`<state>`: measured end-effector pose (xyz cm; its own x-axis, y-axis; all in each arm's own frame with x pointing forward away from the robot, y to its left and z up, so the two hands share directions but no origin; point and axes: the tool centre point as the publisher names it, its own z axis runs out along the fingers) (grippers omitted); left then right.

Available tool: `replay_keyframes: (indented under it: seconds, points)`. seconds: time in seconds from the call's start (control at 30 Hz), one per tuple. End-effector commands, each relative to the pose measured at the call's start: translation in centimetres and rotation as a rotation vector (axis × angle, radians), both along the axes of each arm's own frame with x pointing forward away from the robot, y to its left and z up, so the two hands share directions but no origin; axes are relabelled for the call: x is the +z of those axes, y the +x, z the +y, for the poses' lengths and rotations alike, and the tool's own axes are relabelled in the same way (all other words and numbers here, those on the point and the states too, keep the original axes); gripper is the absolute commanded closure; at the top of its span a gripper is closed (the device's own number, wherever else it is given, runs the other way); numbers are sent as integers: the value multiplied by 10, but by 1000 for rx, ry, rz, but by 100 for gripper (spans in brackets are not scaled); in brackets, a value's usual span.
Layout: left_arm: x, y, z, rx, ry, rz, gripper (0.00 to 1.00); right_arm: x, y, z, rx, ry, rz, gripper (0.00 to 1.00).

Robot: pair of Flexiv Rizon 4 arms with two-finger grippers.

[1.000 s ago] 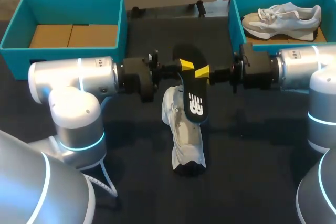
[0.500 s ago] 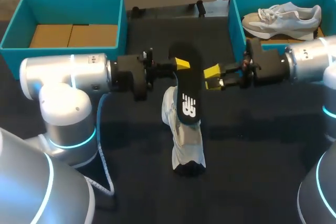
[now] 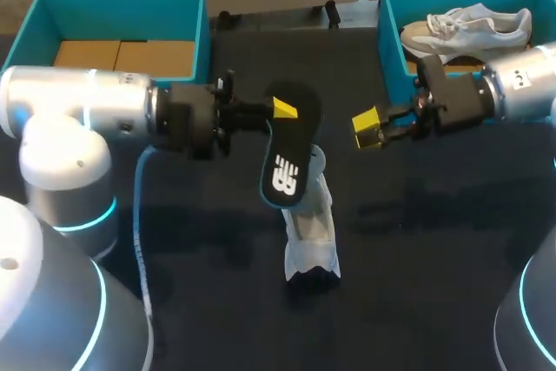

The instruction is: Take the shoe out of the shoebox, open the shoe tongue, remove and reinsert the insole, then place the shoe into the shoebox

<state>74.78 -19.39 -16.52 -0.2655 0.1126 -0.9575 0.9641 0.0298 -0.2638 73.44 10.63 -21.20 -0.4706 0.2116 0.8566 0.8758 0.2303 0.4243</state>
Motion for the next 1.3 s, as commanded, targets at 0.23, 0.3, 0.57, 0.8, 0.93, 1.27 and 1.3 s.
replay_keyframes:
  seconds: [0.23,0.3,0.57,0.8,0.93,1.27,1.3]
  points:
    - [5,-7,16,20,79,15,100,5,-1,-4,230,-163,-159,0]
    - [5,-7,16,20,79,15,100,5,-1,-4,230,-163,-159,0]
    - [12,-27,8,-83,7,158,100,8,-13,-15,352,-372,-433,0]
    - [25,-47,11,-127,54,153,100,-1,-25,-24,402,-442,-469,0]
    - [25,-47,11,-127,54,153,100,-1,-25,-24,402,-442,-469,0]
    - [8,-78,2,-85,0,225,100,-11,-24,-31,453,-485,-555,0]
    - [7,-83,2,-78,-8,236,100,-14,-27,-33,457,-486,-570,0]
